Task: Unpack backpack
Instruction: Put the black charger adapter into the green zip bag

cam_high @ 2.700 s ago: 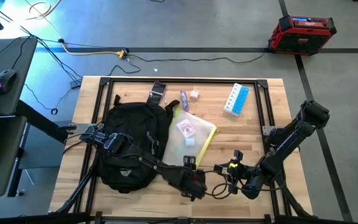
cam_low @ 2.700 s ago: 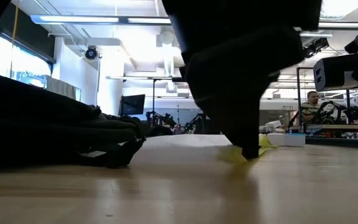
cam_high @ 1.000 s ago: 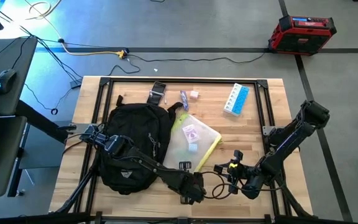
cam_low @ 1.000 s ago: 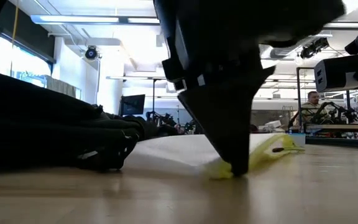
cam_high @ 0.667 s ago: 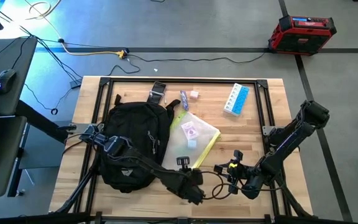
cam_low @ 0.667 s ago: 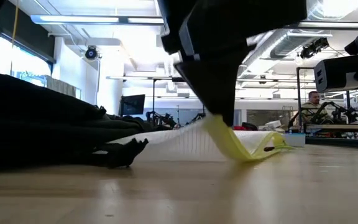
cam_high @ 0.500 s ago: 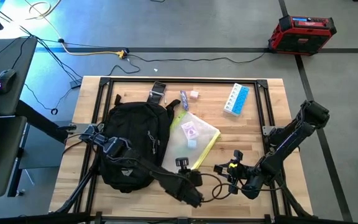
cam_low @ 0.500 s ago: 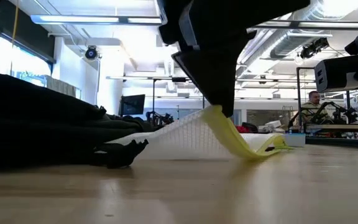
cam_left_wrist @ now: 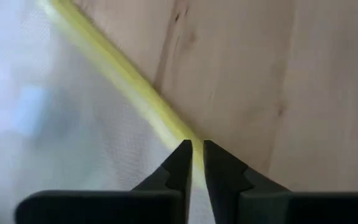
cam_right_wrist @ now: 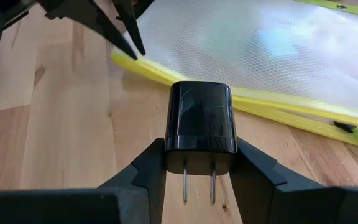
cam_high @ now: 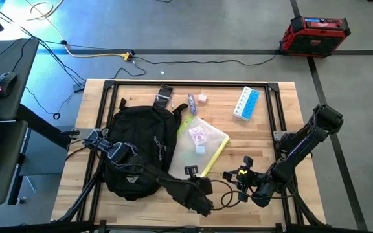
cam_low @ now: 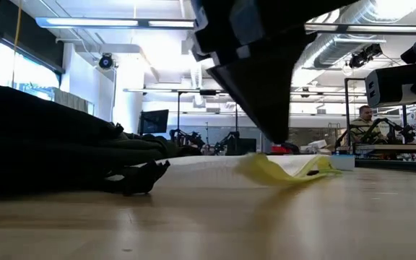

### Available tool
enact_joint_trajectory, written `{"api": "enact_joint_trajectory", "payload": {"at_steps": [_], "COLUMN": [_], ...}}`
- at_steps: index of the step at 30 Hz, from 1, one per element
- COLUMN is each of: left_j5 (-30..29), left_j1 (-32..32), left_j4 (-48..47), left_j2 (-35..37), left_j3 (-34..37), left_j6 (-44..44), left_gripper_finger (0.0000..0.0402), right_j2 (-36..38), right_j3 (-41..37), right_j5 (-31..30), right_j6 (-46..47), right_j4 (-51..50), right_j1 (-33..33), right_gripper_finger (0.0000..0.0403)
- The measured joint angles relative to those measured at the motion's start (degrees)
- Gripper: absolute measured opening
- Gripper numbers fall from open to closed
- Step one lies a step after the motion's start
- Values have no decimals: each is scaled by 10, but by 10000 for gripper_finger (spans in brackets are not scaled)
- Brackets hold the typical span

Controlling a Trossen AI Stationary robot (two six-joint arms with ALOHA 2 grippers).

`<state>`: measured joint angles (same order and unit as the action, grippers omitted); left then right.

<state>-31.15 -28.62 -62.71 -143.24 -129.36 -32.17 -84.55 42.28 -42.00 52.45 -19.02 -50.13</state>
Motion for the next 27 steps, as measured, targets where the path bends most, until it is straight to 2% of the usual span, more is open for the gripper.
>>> {"api": "enact_joint_trajectory", "payload": {"at_steps": [6, 13, 19, 27], "left_j5": [55, 52, 22, 46], "left_j1": [12, 20, 21, 24], "left_j4": [24, 21, -21, -72], "left_j2": [-6, -19, -19, -19], "left_j3": [0, 0, 0, 0], "left_j6": [38, 91, 78, 4], "left_gripper_finger": [89, 145, 153, 139], "right_j2": [0, 0, 0, 0], "right_j3": [0, 0, 0, 0], "right_j5": [0, 0, 1, 1], "right_j6": [-3, -4, -4, -4], "right_j4": [0, 0, 0, 0], "right_j1": [0, 0, 0, 0], "right_gripper_finger": [118, 118, 118, 118]}}
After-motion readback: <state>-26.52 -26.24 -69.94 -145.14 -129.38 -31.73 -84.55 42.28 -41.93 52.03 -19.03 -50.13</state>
